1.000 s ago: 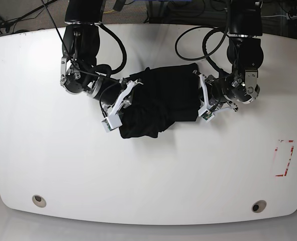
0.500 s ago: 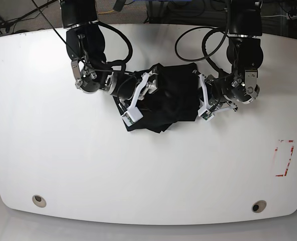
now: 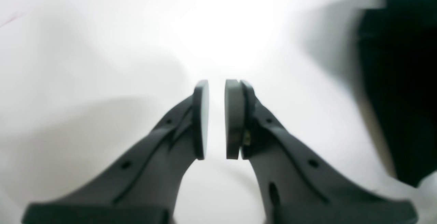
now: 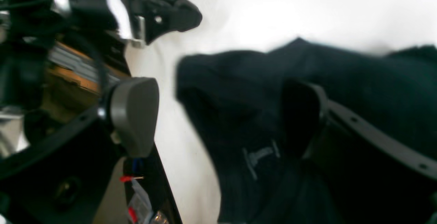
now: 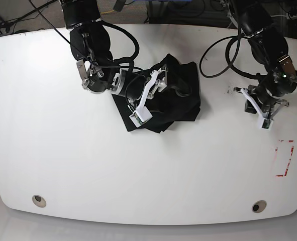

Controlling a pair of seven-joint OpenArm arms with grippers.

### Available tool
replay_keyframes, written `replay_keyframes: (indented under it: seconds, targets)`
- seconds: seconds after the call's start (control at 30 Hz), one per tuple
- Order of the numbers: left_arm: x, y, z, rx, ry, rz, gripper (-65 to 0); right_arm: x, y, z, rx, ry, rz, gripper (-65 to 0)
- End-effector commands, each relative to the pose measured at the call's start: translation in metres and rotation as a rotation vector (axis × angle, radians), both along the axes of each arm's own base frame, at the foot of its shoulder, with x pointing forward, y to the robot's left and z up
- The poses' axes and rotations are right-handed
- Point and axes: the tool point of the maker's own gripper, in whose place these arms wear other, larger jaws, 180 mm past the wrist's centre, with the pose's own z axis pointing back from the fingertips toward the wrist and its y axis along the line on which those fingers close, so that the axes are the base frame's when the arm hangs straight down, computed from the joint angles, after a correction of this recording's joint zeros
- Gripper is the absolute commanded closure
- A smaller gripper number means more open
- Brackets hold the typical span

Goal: Fold the T-shirt properly
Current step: 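Release the left gripper and press the bundle with the right gripper, then grasp the bundled T-shirt with both grippers and spread it apart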

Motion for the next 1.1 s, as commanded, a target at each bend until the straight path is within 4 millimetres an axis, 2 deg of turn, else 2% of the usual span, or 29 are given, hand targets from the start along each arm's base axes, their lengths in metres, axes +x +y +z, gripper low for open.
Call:
replay_keyframes:
  seconds: [0.0, 0.13, 0.2, 0.33, 0.47, 0.6, 0.67, 0.77, 0.83, 0.93, 1.07]
  targets:
    - [0.007, 0.026, 0.023, 0.055, -0.056, 0.029, -6.9, 0.004, -0.004, 0.014, 0.017, -0.053, 0.002, -53.7]
    - [-0.003, 0.054, 0.026, 0.125, -0.031, 0.042, -6.9, 0.006, -0.005, 0.004, 0.015, -0.02, -0.008, -53.7]
    - [-0.01, 0.061, 0.026, 0.15, -0.015, 0.041, -6.9, 0.013, 0.002, 0.003, 0.045, -0.01, -0.021, -53.7]
    - [-0.021, 0.069, 0.021, 0.178, 0.017, 0.037, -6.9, 0.02, 0.015, -0.019, 0.059, 0.053, -0.026, -53.7]
    - [-0.03, 0.07, 0.016, 0.184, 0.04, 0.034, -6.9, 0.027, 0.046, -0.035, 0.049, 0.069, 0.0, -52.6]
    - [-0.031, 0.066, 0.021, 0.2, 0.026, 0.021, -6.9, 0.034, 0.071, -0.035, 0.038, 0.056, 0.026, -45.2]
    - [-0.028, 0.056, 0.022, 0.21, 0.023, -0.015, -6.9, 0.038, 0.076, -0.03, 0.036, 0.038, 0.033, -43.0]
    - [-0.024, 0.03, 0.02, 0.218, 0.012, -0.106, -6.9, 0.042, 0.077, -0.022, 0.048, 0.023, 0.034, -42.3]
    - [-0.021, 0.014, 0.02, 0.213, -0.002, -0.157, -6.9, 0.045, 0.075, -0.006, 0.068, -0.012, 0.038, -42.3]
    - [-0.013, -0.021, 0.017, 0.197, -0.025, -0.264, -6.9, 0.047, 0.056, 0.006, 0.06, -0.058, 0.041, -42.3]
    - [-0.015, -0.068, 0.009, 0.171, -0.033, -0.409, -6.9, 0.06, 0.011, 0.028, 0.082, -0.111, -0.028, -41.9]
